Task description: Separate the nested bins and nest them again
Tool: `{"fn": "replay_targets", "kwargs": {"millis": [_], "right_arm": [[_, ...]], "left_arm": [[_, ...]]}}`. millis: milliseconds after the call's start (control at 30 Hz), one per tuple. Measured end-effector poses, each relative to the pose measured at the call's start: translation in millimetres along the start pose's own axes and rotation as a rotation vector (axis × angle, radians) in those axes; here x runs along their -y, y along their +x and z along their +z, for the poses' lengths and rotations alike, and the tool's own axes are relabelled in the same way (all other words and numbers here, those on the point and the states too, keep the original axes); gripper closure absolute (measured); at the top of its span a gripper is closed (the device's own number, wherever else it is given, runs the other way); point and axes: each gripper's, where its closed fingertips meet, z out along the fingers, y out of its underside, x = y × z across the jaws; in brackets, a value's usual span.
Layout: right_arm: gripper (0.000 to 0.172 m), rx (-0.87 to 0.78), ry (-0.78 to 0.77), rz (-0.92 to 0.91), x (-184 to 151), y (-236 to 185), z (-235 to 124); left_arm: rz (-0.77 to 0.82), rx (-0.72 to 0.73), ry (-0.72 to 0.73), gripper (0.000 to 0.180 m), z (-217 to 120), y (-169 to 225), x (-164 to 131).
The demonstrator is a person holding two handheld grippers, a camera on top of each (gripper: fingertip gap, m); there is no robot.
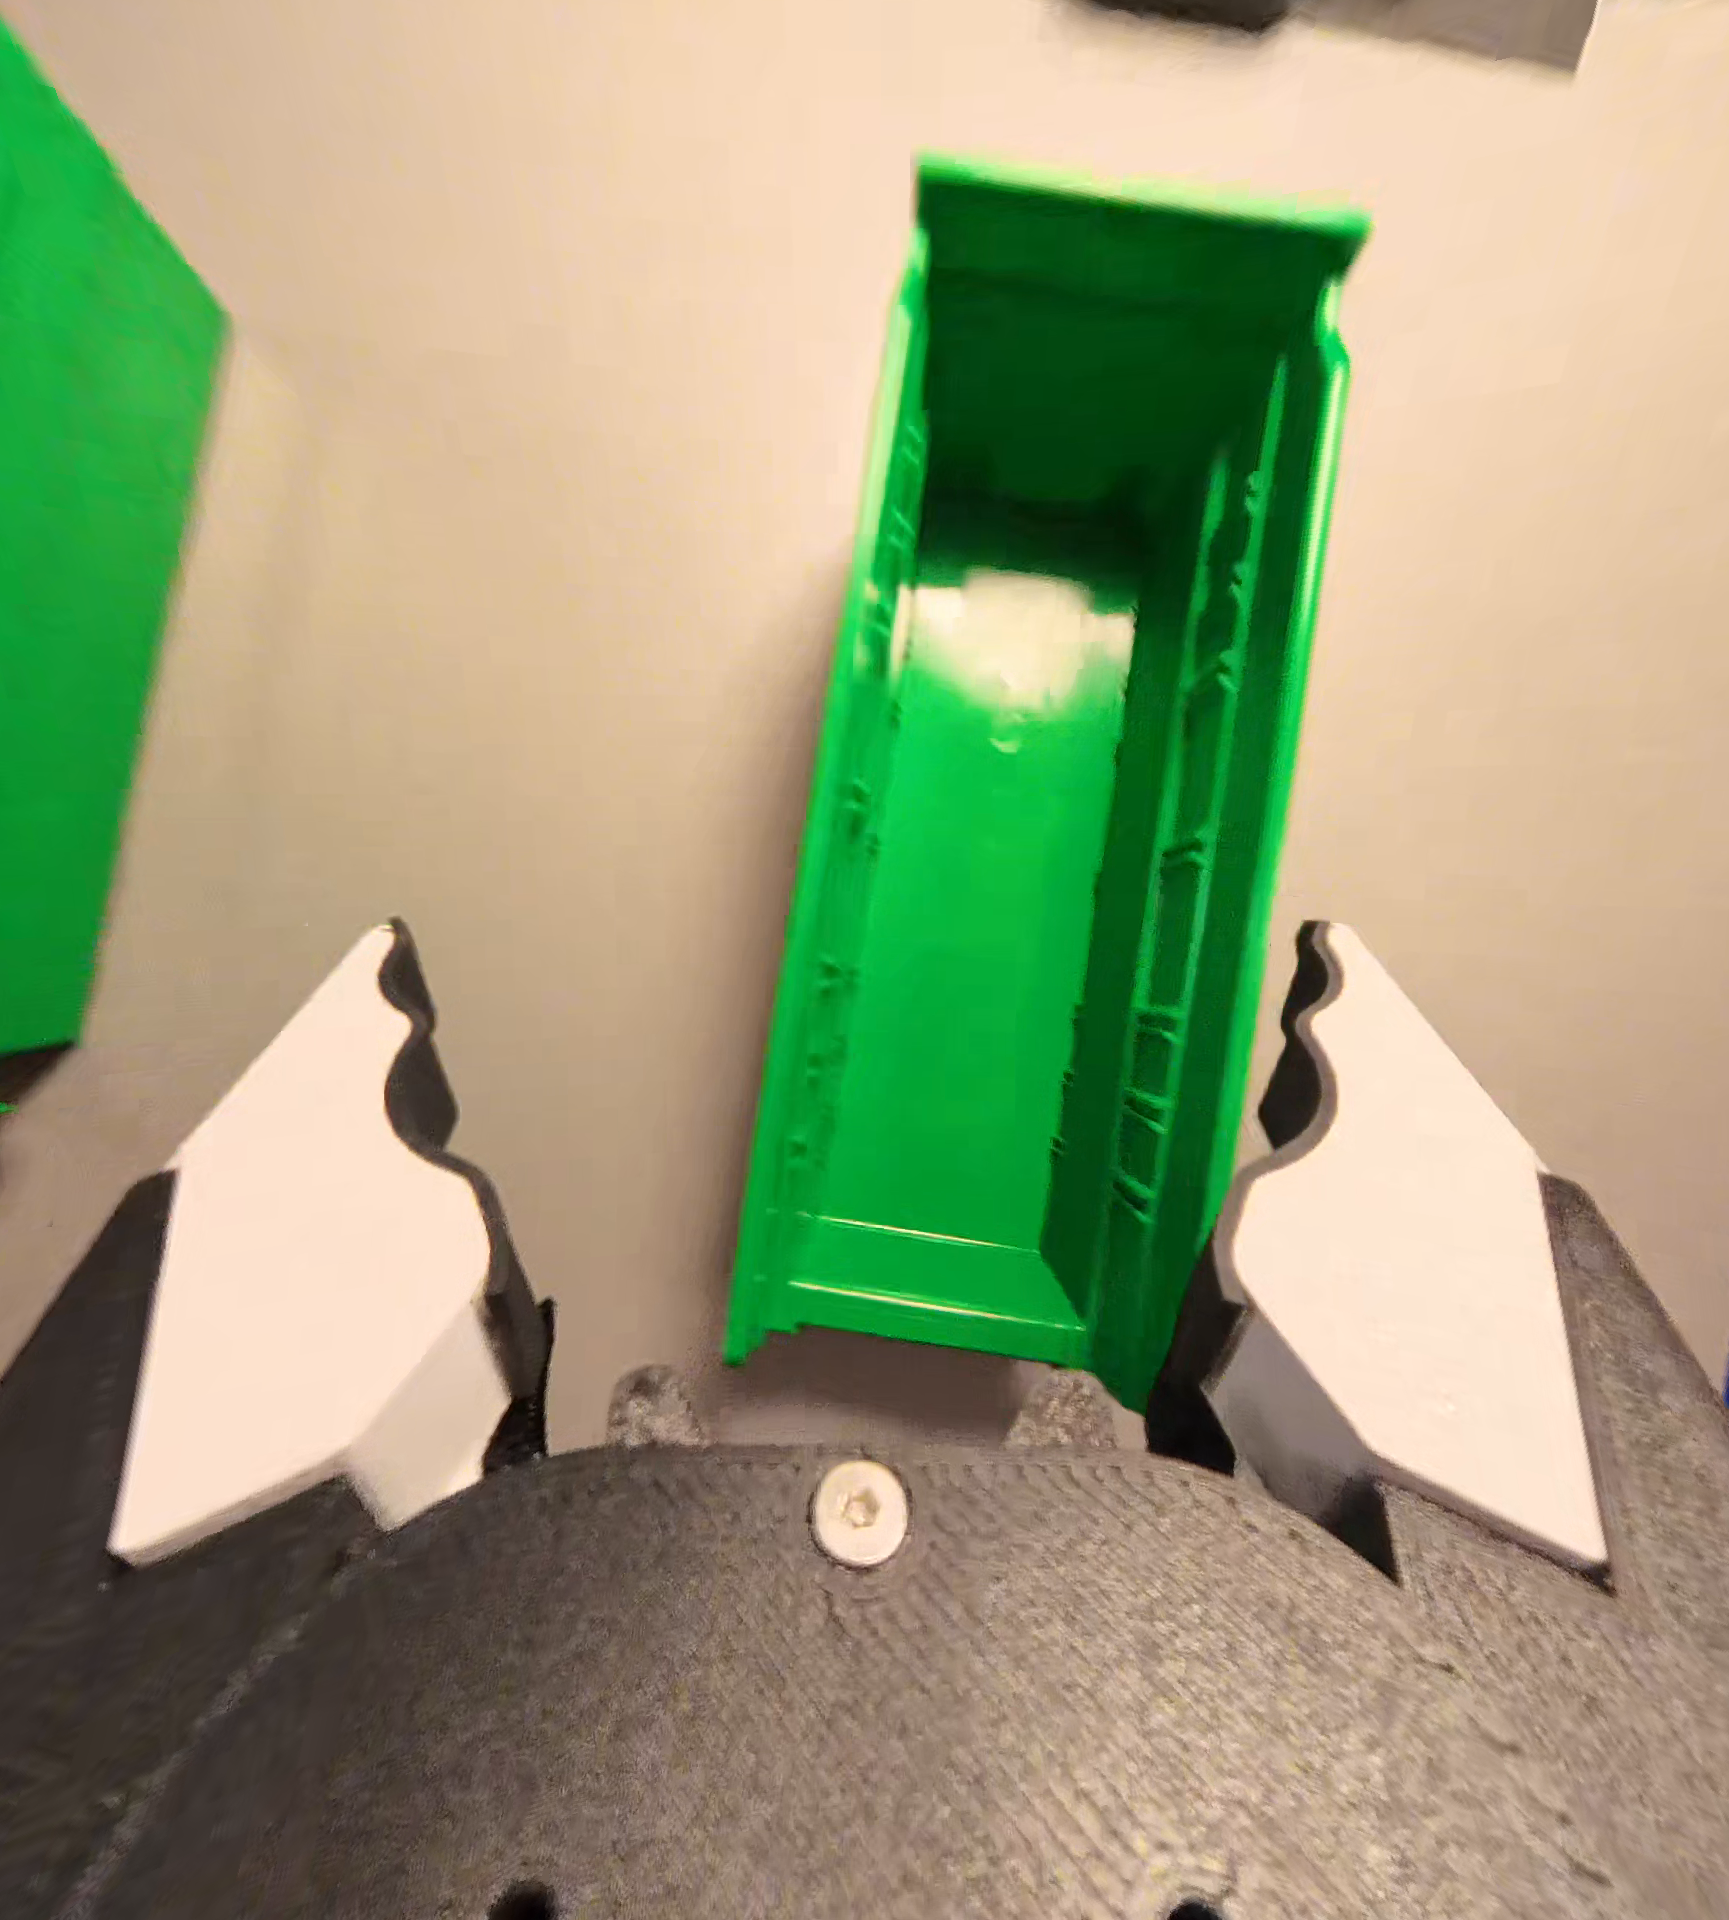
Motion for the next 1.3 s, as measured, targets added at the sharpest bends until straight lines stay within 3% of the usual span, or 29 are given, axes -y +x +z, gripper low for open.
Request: {"fn": "replay_targets", "kwargs": {"millis": [133, 467, 667, 833, 1033, 1300], "right_arm": [[0.013, -0.004, -0.085, 0.015, -10, 27, 25], [0.012, 0.026, -0.262, 0.007, -25, 36, 75], [0.013, -0.032, -0.283, -0.034, -28, 41, 76], [0.014, -0.015, -0.242, -0.015, -22, 42, 68], [0.013, 0.075, -0.299, 0.043, -40, 39, 80], [0.053, 0.151, -0.239, 0.123, -27, 29, 71]], "left_arm": [[0.011, 0.009, -0.025, 0.081, 3, 0, -4], [-0.018, -0.007, -0.092, 0.081, 14, -1, -13], [-0.015, -0.029, -0.108, 0.082, 23, 4, -17], [-0.017, -0.037, -0.117, 0.082, 26, 5, -18], [-0.015, -0.035, -0.127, 0.081, 30, 4, -19], [-0.035, -0.038, -0.118, 0.082, 30, 2, -18]]}}
